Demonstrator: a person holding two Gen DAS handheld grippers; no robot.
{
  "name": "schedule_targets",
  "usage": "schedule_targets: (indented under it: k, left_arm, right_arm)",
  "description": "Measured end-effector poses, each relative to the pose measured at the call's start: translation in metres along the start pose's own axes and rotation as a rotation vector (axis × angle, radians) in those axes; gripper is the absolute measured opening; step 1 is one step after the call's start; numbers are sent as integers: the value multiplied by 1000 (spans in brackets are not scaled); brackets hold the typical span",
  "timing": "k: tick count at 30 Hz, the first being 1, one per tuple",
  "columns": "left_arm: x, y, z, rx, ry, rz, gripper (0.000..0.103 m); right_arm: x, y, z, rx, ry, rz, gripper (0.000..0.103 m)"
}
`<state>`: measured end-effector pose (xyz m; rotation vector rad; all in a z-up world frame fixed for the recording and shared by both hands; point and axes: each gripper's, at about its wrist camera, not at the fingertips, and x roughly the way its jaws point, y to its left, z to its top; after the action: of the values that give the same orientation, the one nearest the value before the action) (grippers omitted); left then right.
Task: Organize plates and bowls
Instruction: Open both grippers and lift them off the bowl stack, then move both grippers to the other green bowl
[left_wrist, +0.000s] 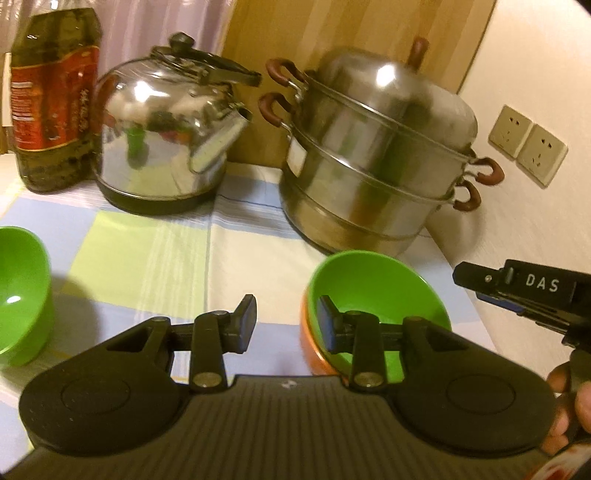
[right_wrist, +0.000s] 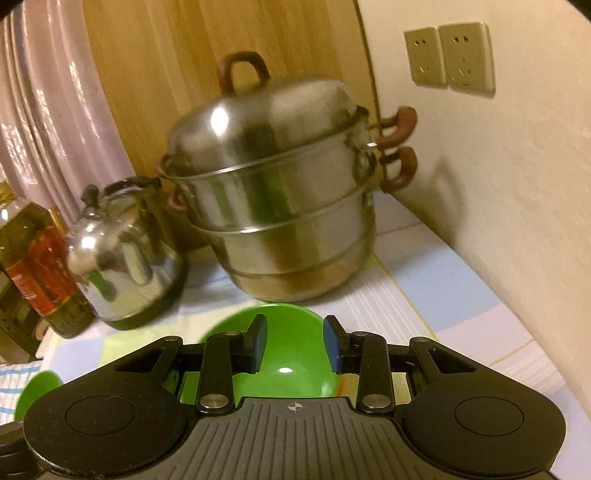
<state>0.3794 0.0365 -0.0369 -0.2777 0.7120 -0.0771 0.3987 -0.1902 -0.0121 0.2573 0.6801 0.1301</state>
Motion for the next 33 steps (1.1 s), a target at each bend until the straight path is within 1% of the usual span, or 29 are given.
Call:
schedule_targets:
  k: [8, 14, 17, 20, 25, 27, 30, 33]
  left_arm:
    - [-30, 24, -3, 0, -49, 48, 32]
    - [-61, 57, -16, -21, -56, 116, 32]
    - [-82, 73, -21, -17, -79, 163, 32]
    - [-107, 87, -27, -7, -115, 208, 32]
    - [-137, 122, -40, -70, -129, 262, 33]
    - [-144, 135, -43, -89, -130, 283, 34]
    - [-148, 155, -45, -113, -122, 306, 35]
    - [-146, 170, -48, -131, -101, 329, 35]
  right_arm:
    - [-16, 33, -6, -20, -15, 73, 34]
    - [-26, 66, -16, -21, 8, 162, 34]
    - [-31, 87, -24, -48, 20, 196, 34]
    - [-34, 106, -35, -76, 44, 235, 34]
    - [-34, 137, -55, -134, 88, 306, 34]
    - [-31, 148, -63, -161, 112, 330, 34]
    - [-20, 161, -77, -208, 165, 344, 34]
    - [-8, 169, -88, -202, 206, 352, 34]
